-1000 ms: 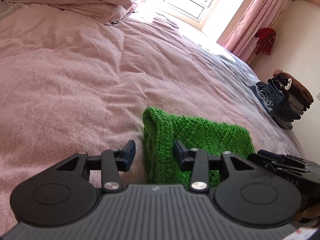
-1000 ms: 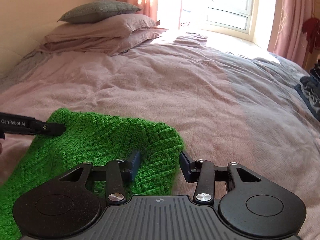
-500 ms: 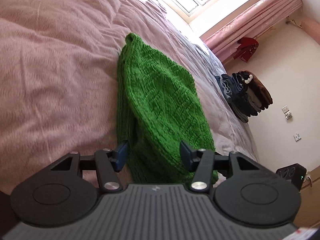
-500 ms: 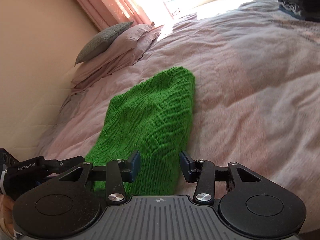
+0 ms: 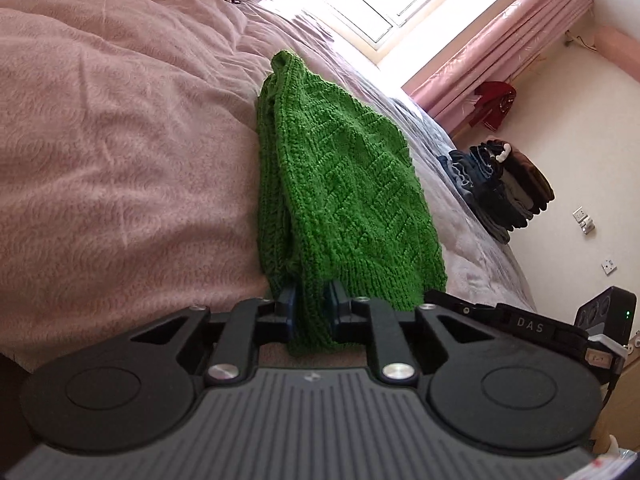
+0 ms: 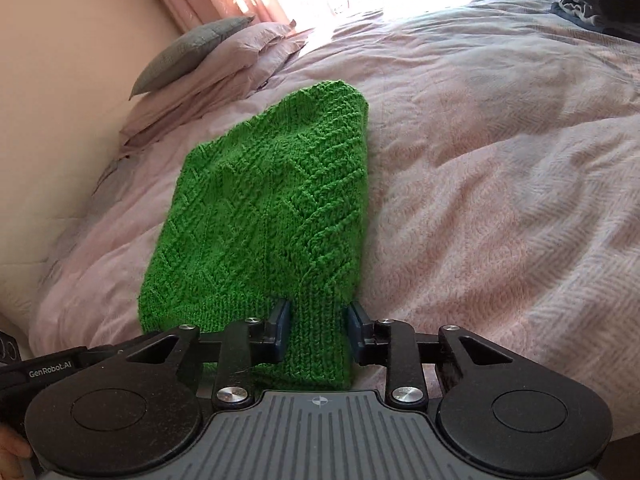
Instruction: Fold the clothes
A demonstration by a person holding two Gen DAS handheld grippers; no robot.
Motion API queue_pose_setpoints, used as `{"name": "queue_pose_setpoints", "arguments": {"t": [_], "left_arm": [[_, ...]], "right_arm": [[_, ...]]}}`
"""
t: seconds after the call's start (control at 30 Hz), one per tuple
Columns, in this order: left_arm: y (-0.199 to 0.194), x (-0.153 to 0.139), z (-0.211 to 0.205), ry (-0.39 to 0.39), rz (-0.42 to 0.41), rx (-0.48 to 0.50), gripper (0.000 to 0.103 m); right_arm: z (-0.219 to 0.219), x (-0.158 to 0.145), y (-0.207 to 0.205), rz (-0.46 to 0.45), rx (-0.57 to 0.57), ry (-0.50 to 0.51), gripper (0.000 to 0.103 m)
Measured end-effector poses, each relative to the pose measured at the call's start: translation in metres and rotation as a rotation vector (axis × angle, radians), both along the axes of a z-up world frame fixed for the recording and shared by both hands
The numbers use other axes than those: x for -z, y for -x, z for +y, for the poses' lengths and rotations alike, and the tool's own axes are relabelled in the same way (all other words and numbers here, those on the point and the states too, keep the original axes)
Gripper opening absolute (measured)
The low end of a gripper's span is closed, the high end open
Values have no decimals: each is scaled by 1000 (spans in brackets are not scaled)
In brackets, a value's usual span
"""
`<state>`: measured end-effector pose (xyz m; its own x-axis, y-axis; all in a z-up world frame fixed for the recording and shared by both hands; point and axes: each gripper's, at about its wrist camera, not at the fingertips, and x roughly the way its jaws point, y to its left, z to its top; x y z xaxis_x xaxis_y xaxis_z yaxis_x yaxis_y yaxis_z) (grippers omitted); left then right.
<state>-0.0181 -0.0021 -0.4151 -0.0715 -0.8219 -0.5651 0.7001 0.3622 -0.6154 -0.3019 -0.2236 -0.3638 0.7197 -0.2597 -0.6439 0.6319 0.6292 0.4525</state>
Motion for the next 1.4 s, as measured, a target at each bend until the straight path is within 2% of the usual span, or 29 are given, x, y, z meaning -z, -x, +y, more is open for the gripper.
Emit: {"name": "queue_pose_setpoints", "arguments": {"t": [0.03,0.1,0.13,0.2,0.37,0.4,0.43,0.47,0.5,0.6,0.67,0.73,0.83,0.9,1.0,1.1,1.17,1.23,1.3,1.4], "left_arm": [[-1,-4,1,-6,0,-5,33],[-7,-7,5,-8,45,-34,44],[-11,-5,7,-2,92,-50,51],[-19,4,9,10,196,-89,56],[-28,30,-1,59,402,-149,54],[-28,34,-4,65,431,-154,50],[-29,37,-6,70,452,-156,34],[-28,38,-8,74,462,-155,32],[-29,35,-9,69,446,-153,27],[-32,8,-7,72,332,-120,22],[-41,-17,2,117,247,-130,22],[-53,-37,13,142,162,-140,21],[-66,-41,19,90,47,-141,22],[-69,-22,22,24,84,-161,25],[-66,-2,49,44,169,-233,40],[-52,1,67,64,206,-260,50],[-37,-1,73,72,191,-228,57],[-24,2,76,89,217,-205,65],[-17,10,72,96,255,-215,65],[-19,23,66,137,304,-286,65]], "right_arm": [[-3,-1,3,-8,8,-10,34],[-8,1,10,-38,42,-45,56],[-11,4,15,-68,52,-81,58],[-18,11,21,-130,71,-168,59],[-33,35,25,-266,145,-363,58],[-34,38,25,-285,158,-385,58],[-36,40,25,-300,165,-402,57],[-37,41,23,-312,161,-422,43],[-36,42,22,-307,171,-431,34],[-27,30,23,-308,193,-428,26],[-16,18,20,-336,181,-486,24],[5,3,10,-349,113,-480,24],[27,7,-14,-308,27,-511,26],[29,20,-25,-226,14,-510,32],[24,18,-19,-183,-5,-483,44],[17,-1,1,-155,-6,-343,55],[13,-9,20,-118,38,-246,57],[7,-10,39,-84,87,-195,58],[3,-7,54,-71,129,-184,58],[-2,-1,74,-71,188,-215,58]]}}
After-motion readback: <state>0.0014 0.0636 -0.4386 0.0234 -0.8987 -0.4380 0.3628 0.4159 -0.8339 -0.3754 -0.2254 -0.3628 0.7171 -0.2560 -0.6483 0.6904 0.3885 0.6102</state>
